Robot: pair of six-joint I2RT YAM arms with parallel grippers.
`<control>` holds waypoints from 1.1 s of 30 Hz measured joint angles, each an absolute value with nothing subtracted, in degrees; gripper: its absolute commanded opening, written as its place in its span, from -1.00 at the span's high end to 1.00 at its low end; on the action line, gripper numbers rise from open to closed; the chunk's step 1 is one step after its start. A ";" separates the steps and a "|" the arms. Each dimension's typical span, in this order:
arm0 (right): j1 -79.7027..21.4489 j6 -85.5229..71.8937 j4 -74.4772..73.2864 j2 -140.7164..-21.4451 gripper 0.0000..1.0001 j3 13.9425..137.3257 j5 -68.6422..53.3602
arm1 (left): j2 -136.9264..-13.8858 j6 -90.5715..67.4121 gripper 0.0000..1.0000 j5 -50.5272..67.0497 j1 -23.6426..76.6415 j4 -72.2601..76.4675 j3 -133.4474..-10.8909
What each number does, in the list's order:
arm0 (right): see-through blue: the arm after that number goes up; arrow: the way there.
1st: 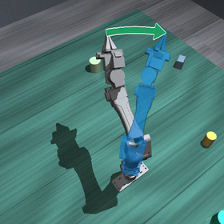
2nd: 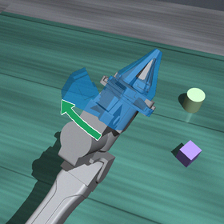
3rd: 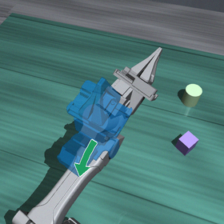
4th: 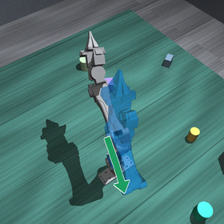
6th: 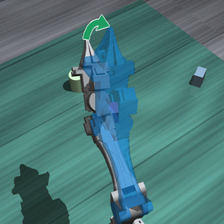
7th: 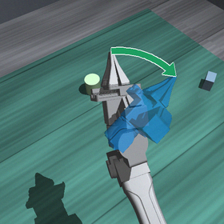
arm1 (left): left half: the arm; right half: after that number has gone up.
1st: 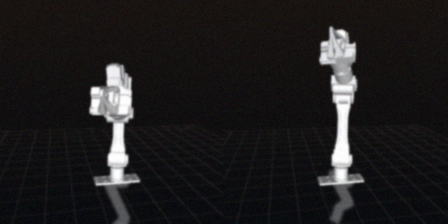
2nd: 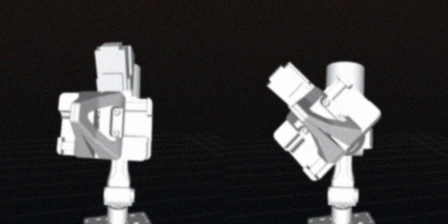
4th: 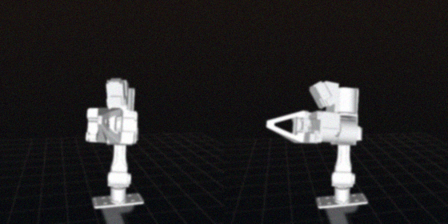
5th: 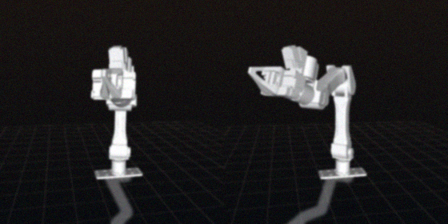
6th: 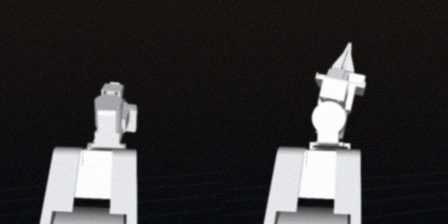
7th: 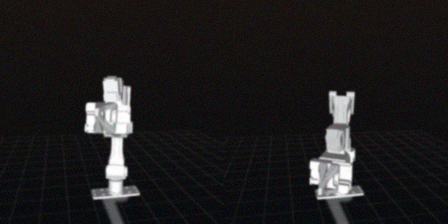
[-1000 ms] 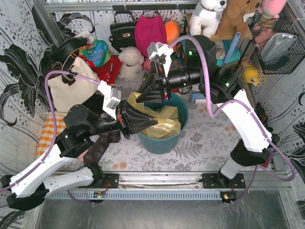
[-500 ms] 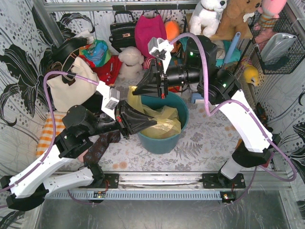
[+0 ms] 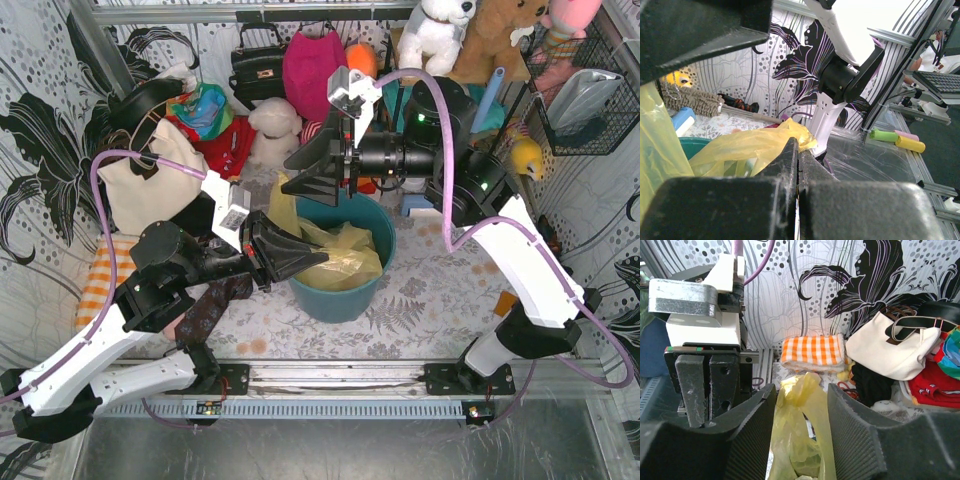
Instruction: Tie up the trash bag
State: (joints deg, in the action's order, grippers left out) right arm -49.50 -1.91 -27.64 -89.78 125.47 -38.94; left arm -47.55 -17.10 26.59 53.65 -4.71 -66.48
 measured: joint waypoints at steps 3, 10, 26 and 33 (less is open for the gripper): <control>-49.50 -1.91 -27.33 -89.71 -0.04 125.03 -39.72 | -47.59 -17.10 1.00 26.59 53.65 -4.71 -66.48; -49.50 -1.65 -27.35 -89.84 -0.17 124.60 -42.92 | -47.75 -17.21 1.00 26.59 53.65 -4.69 -66.48; -49.50 -0.34 -27.35 -90.80 -0.37 124.60 -45.93 | -47.86 -17.69 1.00 26.59 53.65 -3.77 -66.48; -49.50 0.45 -26.83 -90.80 -0.13 124.57 -46.11 | -47.92 -17.93 1.00 26.61 53.65 -3.62 -66.48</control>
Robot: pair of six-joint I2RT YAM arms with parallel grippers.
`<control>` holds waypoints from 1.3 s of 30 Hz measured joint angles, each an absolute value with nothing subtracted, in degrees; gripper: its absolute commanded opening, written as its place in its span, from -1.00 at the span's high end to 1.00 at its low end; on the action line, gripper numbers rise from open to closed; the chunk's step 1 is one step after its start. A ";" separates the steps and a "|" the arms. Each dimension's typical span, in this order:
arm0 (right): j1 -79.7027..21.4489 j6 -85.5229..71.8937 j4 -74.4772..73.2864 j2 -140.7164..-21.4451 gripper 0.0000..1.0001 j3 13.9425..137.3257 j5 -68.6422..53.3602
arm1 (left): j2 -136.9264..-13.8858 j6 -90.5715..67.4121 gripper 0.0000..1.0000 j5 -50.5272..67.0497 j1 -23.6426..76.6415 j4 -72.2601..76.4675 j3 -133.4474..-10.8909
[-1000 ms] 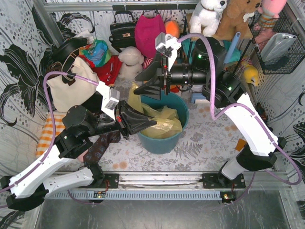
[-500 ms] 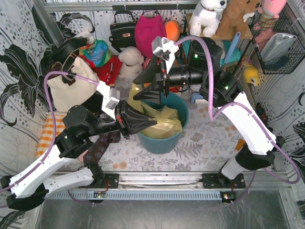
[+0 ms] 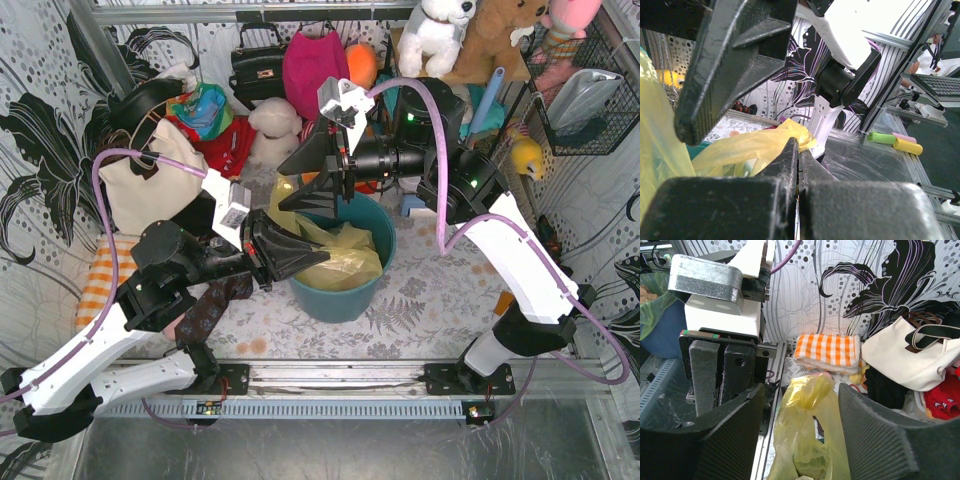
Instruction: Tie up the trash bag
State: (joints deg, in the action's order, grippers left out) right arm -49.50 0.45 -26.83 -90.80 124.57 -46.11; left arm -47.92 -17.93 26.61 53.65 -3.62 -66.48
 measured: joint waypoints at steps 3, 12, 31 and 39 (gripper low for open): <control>-49.50 0.89 -26.72 -90.80 0.16 124.57 -46.13 | -47.94 -17.98 1.00 26.61 53.65 -3.62 -66.48; -49.50 1.08 -26.48 -90.80 0.84 124.57 -46.50 | -47.94 -18.00 1.00 26.59 53.65 -3.46 -66.48; -49.50 -5.45 -23.11 -87.07 1.00 116.57 -32.10 | -48.47 -12.62 1.00 10.20 53.65 -3.97 -66.57; -49.50 -11.22 -21.28 -81.17 1.00 107.44 -20.23 | -48.69 -10.15 1.00 4.54 53.65 -3.51 -66.52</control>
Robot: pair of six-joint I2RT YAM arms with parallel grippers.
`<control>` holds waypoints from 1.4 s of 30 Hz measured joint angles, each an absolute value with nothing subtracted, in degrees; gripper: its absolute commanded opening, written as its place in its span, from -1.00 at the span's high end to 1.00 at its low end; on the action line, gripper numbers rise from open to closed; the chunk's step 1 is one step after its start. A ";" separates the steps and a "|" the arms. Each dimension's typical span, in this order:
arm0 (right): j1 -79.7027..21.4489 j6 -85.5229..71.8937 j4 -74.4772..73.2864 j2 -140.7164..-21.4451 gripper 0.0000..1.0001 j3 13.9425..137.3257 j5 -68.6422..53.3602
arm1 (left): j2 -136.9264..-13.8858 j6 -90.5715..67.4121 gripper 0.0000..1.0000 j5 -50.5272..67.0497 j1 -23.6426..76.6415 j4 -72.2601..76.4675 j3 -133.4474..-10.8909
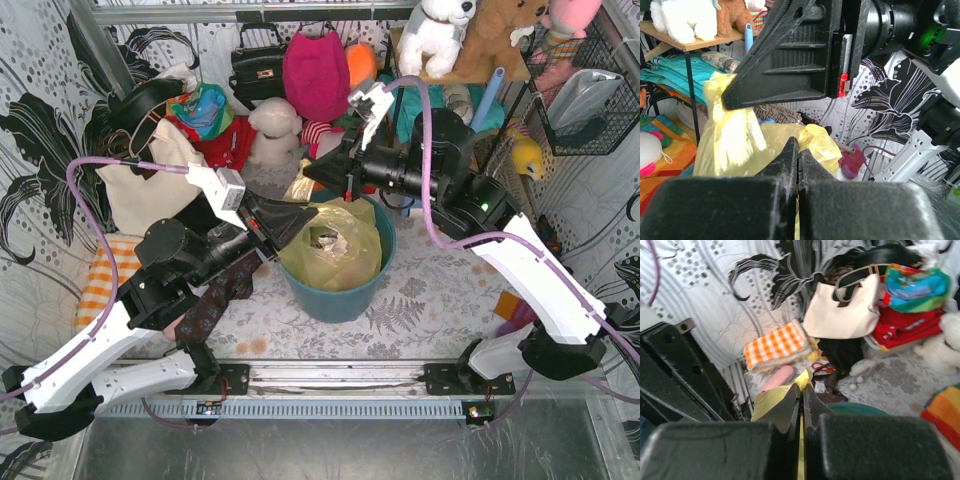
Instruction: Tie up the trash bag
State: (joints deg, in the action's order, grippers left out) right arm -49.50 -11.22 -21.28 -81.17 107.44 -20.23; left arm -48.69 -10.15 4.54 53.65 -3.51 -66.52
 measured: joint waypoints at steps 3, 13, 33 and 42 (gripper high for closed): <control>-49.50 -12.97 -21.28 -79.13 1.00 105.45 -14.85 | -48.69 -9.61 1.00 3.25 53.65 -3.29 -66.37; -49.50 -17.47 -20.67 -73.56 1.00 99.15 -3.18 | -49.12 -8.99 1.00 -0.86 53.65 -3.03 -64.31; -49.50 -17.45 -12.88 -64.05 1.00 86.35 -6.61 | -49.12 -8.67 1.00 -5.15 53.65 -3.01 -63.33; -49.50 -12.69 -9.91 -63.51 1.00 85.38 -20.45 | -49.28 -8.67 1.00 -5.21 53.65 -3.01 -63.22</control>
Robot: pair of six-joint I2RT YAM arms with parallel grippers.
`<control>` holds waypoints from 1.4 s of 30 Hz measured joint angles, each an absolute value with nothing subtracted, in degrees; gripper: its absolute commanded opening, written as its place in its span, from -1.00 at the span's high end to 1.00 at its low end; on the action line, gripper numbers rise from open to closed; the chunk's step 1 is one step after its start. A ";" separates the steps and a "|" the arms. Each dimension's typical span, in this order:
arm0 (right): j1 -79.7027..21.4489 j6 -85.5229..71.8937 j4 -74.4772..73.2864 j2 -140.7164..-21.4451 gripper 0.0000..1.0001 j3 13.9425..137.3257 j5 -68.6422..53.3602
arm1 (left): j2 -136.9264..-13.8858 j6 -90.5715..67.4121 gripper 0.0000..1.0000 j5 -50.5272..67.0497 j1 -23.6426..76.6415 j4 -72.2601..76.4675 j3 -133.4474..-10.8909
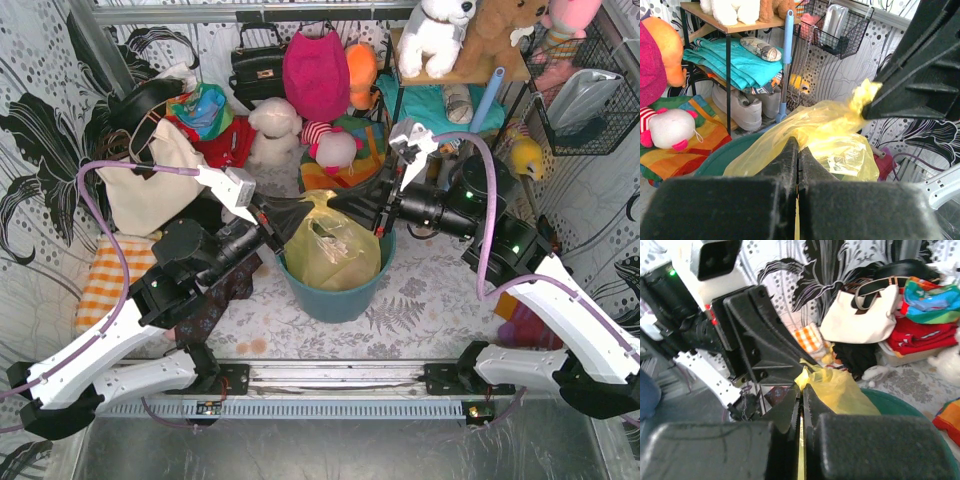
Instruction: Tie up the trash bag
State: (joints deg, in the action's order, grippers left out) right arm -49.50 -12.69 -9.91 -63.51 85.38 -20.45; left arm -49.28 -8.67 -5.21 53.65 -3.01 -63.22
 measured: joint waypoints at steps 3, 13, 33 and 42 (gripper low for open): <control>-49.50 -10.76 -11.51 -64.36 1.00 85.93 -24.69 | -49.36 -8.67 1.00 -5.23 53.65 -3.03 -63.22; -49.50 -7.86 -18.20 -67.33 1.00 87.18 -32.29 | -49.67 -8.67 1.00 -5.39 53.65 -3.07 -63.22; -49.50 -5.06 -29.98 -69.89 1.00 90.21 -28.51 | -49.71 -8.71 1.00 -5.37 53.65 -3.46 -63.24; -49.50 -2.20 -36.51 -73.17 1.00 95.39 -20.91 | -49.69 -8.73 1.00 -4.91 53.65 -3.46 -63.24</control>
State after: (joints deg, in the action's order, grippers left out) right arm -49.50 -2.20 -36.51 -73.17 95.39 -20.91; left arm -49.69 -8.73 -4.91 53.65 -3.46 -63.24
